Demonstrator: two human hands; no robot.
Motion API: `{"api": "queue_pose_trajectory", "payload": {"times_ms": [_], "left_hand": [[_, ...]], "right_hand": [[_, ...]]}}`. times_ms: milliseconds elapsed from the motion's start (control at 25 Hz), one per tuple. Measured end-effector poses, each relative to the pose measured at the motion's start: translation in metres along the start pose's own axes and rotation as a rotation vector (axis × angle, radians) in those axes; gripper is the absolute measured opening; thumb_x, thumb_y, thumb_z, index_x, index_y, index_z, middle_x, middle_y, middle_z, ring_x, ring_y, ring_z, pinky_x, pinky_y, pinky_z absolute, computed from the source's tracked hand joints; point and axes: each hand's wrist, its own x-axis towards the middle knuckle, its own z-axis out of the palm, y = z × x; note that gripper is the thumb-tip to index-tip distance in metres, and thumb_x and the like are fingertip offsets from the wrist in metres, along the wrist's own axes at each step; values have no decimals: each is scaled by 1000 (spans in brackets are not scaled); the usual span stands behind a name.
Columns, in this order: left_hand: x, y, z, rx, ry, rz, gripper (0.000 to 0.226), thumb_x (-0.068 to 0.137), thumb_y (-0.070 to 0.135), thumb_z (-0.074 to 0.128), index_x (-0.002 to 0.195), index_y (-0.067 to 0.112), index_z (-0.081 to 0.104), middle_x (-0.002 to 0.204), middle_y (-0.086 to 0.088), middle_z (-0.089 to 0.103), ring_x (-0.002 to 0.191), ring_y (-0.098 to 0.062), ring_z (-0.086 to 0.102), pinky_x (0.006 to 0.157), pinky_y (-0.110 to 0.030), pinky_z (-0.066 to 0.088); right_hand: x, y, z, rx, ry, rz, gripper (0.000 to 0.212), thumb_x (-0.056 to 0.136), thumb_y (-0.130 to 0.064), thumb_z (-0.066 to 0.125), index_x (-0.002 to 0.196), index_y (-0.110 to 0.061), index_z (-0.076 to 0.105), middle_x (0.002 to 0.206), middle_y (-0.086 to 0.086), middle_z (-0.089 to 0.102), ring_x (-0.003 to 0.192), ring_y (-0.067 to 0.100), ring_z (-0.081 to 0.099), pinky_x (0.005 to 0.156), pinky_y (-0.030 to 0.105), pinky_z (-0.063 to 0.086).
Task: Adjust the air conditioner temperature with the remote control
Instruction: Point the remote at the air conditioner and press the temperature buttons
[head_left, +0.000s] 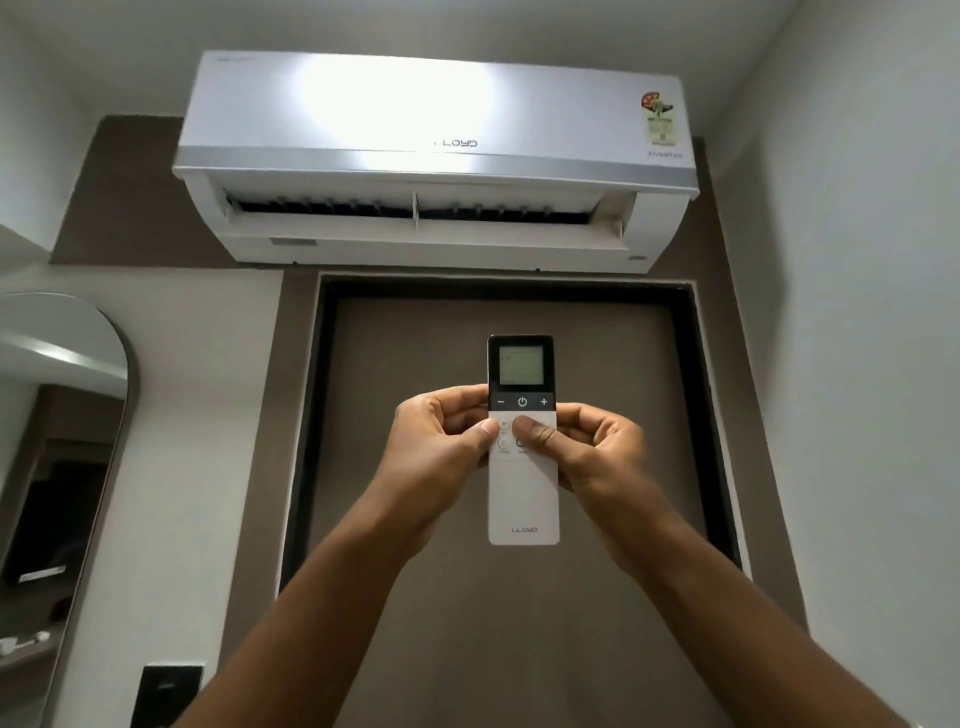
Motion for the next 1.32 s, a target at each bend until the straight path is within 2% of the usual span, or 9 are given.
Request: {"api": "queue_pose_trajectory", "payload": {"times_ms": [160, 320, 440, 600, 760, 960, 1160, 1320], "left_hand": [[1, 8, -4, -13, -2, 19, 27, 86, 0, 58, 94, 24, 66, 89, 2, 78, 84, -17, 73, 64, -22, 59], [3, 12, -9, -6, -2, 9, 23, 85, 4, 60, 106, 15, 63, 95, -3, 76, 86, -19, 73, 66, -24, 59], [6, 14, -12, 10, -16, 15, 27, 85, 6, 61, 111, 12, 61, 100, -7, 75, 90, -21, 73, 71, -29, 60], [9, 13, -13, 0, -12, 15, 22, 85, 5, 61, 100, 21, 63, 95, -2, 76, 90, -21, 73, 72, -30, 60], [13, 11, -12, 18, 3, 18, 24, 85, 6, 61, 106, 17, 61, 103, -8, 73, 93, -22, 72, 77, -34, 60], [14, 10, -9, 26, 3, 33, 20, 85, 8, 61, 99, 24, 61, 95, 1, 73, 86, -15, 73, 67, -23, 59], [14, 9, -11, 10, 27, 26, 23, 85, 8, 61, 104, 21, 60, 104, -6, 72, 91, -21, 72, 77, -34, 61], [13, 10, -13, 26, 29, 34, 23, 85, 9, 61, 104, 21, 59, 103, -5, 72, 91, -21, 72, 76, -33, 61]], "right_hand": [[0, -9, 2, 31, -24, -22, 46, 63, -27, 82, 101, -4, 70, 96, 15, 79, 86, 29, 77, 74, 38, 62], [4, -16, 4, 44, -61, -37, 40, 61, -29, 81, 95, -9, 72, 92, 12, 80, 83, 27, 77, 75, 39, 62], [7, -17, 4, 31, -67, -46, 40, 63, -29, 80, 97, -9, 71, 93, 10, 80, 84, 26, 77, 76, 39, 62], [9, -15, 4, 12, -59, -52, 44, 66, -29, 79, 103, -8, 69, 97, 11, 79, 88, 27, 77, 77, 41, 62], [12, -15, 6, 22, -46, -61, 39, 65, -28, 79, 99, -10, 70, 95, 10, 80, 84, 25, 77, 71, 35, 63], [15, -18, 4, 30, -50, -79, 31, 66, -25, 78, 94, -12, 70, 85, 4, 80, 76, 20, 77, 60, 24, 59], [16, -16, 4, -3, -53, -63, 32, 74, -21, 78, 102, -8, 69, 96, 10, 79, 84, 24, 77, 71, 36, 63], [17, -15, 5, -21, -40, -59, 30, 78, -17, 76, 105, -6, 68, 96, 12, 79, 85, 26, 77, 76, 40, 62]]}}
